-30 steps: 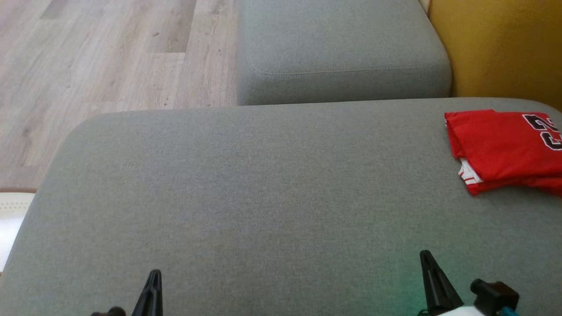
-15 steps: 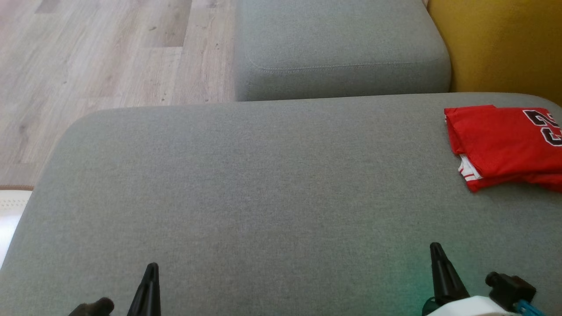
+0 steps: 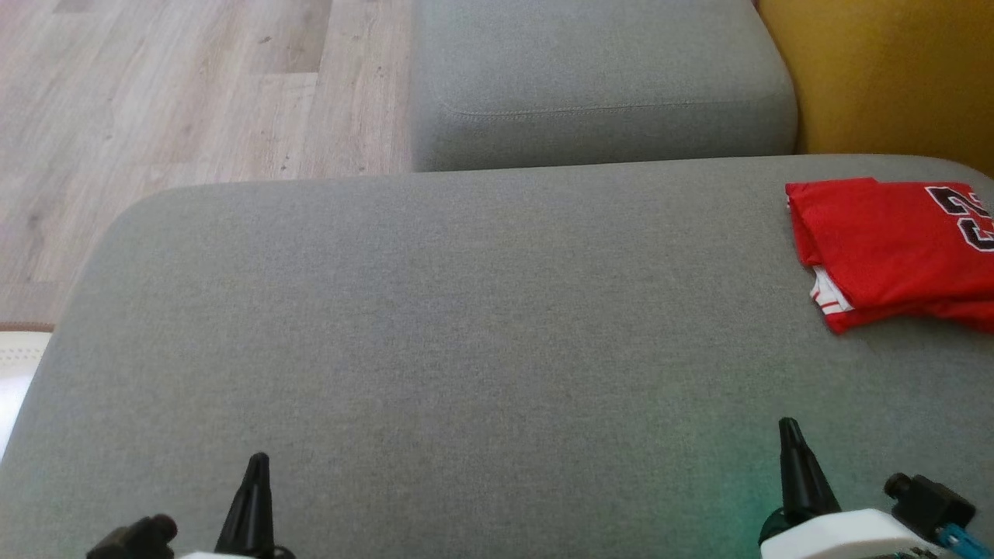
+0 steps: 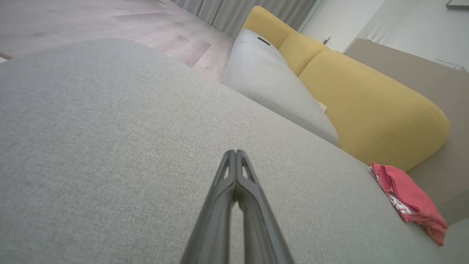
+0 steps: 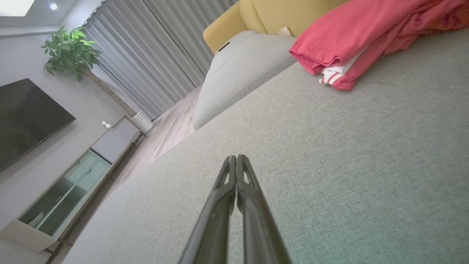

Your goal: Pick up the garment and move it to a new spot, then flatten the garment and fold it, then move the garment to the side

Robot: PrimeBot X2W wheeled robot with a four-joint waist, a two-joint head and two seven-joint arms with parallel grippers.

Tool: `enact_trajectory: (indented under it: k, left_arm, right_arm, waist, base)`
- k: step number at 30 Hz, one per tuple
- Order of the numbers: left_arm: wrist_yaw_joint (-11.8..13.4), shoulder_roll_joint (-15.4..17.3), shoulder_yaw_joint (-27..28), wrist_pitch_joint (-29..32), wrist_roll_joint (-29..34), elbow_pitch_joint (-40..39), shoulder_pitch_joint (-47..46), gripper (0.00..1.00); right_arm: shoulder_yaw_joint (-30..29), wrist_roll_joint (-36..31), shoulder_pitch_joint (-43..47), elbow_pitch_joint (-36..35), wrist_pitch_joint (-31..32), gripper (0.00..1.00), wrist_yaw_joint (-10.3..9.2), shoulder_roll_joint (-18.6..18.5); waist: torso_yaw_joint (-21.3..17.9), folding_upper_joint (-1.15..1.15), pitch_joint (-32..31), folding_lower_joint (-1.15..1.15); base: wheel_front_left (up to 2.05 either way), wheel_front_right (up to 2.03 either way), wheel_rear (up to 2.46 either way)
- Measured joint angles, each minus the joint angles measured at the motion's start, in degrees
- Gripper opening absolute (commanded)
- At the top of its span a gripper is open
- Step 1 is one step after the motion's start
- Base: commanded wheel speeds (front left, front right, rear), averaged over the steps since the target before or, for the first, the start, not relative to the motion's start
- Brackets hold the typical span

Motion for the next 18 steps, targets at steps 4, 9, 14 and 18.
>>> enact_trajectory:
  k: [4, 9, 14, 18]
  left_arm:
    - [-0.31, 0.08, 0.43, 0.67, -2.86, 0.44, -1.22, 0.0]
    - [-0.75, 0.11, 0.66, 1.25, -6.42, 1.0, -2.21, 0.0]
    - [-0.8, 0.13, 0.81, 2.15, -9.99, 1.63, -2.53, 0.0]
    - [-1.09, 0.16, 0.94, 2.4, -12.11, 1.77, -3.57, 0.0]
  right_arm:
    - [-0.46, 2.63, -0.53, -0.01, 0.68, 0.0, 0.0, 0.0]
    - [-1.19, 5.89, -1.37, -0.22, 1.48, 0.0, 0.0, -0.01]
    - [-1.6, 9.15, -1.72, -0.22, 2.07, 0.0, 0.0, -0.02]
    - [-1.82, 11.17, -2.34, -0.31, 2.55, 0.0, 0.0, -0.04]
  waist:
    - [-0.08, 0.0, 0.26, 0.0]
    - [-0.19, 0.0, 0.57, 0.0]
    - [-0.29, 0.0, 0.89, 0.0]
    - [-0.35, 0.0, 1.07, 0.0]
  base:
    - [0.0, 0.0, 0.0]
    - [0.0, 0.0, 0.0]
    - [0.0, 0.0, 0.0]
    - [0.0, 0.0, 0.0]
